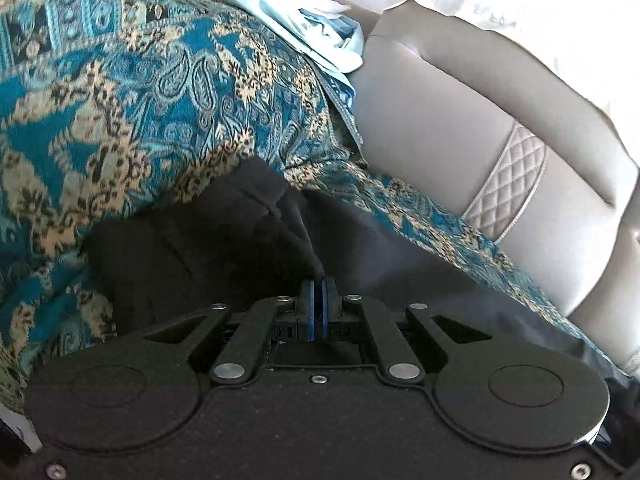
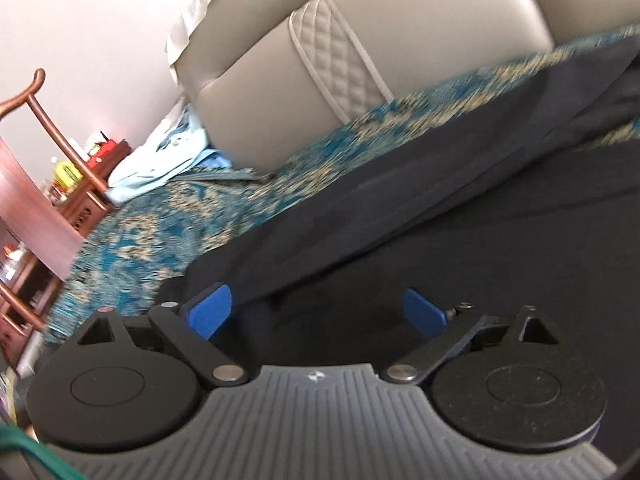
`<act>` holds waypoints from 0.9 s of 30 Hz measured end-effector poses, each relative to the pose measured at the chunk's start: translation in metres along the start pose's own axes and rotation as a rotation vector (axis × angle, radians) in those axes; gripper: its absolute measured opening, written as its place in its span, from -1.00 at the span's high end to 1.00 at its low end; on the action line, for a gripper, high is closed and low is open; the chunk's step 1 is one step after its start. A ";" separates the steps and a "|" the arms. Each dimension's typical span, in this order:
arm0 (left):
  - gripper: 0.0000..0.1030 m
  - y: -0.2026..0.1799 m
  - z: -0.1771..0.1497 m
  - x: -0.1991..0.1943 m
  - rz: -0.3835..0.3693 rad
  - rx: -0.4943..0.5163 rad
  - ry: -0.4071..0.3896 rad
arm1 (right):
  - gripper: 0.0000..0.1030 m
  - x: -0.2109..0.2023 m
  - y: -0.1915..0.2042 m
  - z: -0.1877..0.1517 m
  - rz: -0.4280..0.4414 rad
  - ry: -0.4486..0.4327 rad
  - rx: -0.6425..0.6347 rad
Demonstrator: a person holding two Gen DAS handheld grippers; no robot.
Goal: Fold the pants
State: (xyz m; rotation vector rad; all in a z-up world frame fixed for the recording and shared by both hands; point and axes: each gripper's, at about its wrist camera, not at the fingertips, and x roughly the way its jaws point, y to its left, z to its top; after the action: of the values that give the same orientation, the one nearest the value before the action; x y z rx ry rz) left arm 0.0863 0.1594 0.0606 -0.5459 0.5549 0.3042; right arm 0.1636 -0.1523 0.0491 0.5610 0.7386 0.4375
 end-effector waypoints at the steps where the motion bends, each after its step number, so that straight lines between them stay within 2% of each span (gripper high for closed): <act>1: 0.92 0.004 -0.002 0.000 -0.011 -0.001 -0.005 | -0.80 0.007 0.006 -0.002 0.016 0.017 0.029; 5: 0.92 0.017 -0.006 -0.004 -0.071 -0.017 -0.023 | -0.60 0.032 0.029 -0.007 0.069 0.068 0.111; 10: 0.91 0.027 -0.012 -0.001 -0.127 -0.036 -0.021 | -0.20 0.066 0.057 -0.015 0.068 0.125 0.129; 15: 0.91 0.037 -0.011 -0.001 -0.172 -0.070 -0.011 | -0.03 0.083 0.062 -0.020 0.062 0.155 0.219; 20: 0.91 0.039 -0.009 -0.002 -0.190 -0.091 -0.003 | 0.05 0.093 0.070 -0.019 0.022 0.136 0.203; 25: 0.89 0.032 -0.017 -0.002 -0.172 -0.071 0.018 | 0.64 0.106 0.072 -0.017 -0.033 0.116 0.219; 27: 0.81 0.035 -0.020 -0.004 -0.188 -0.089 0.026 | 0.72 0.106 0.071 -0.016 -0.037 0.111 0.227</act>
State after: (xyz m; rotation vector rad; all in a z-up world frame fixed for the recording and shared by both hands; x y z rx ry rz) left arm 0.0602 0.1761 0.0341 -0.6841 0.5126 0.1434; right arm 0.2097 -0.0341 0.0294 0.7390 0.9107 0.3542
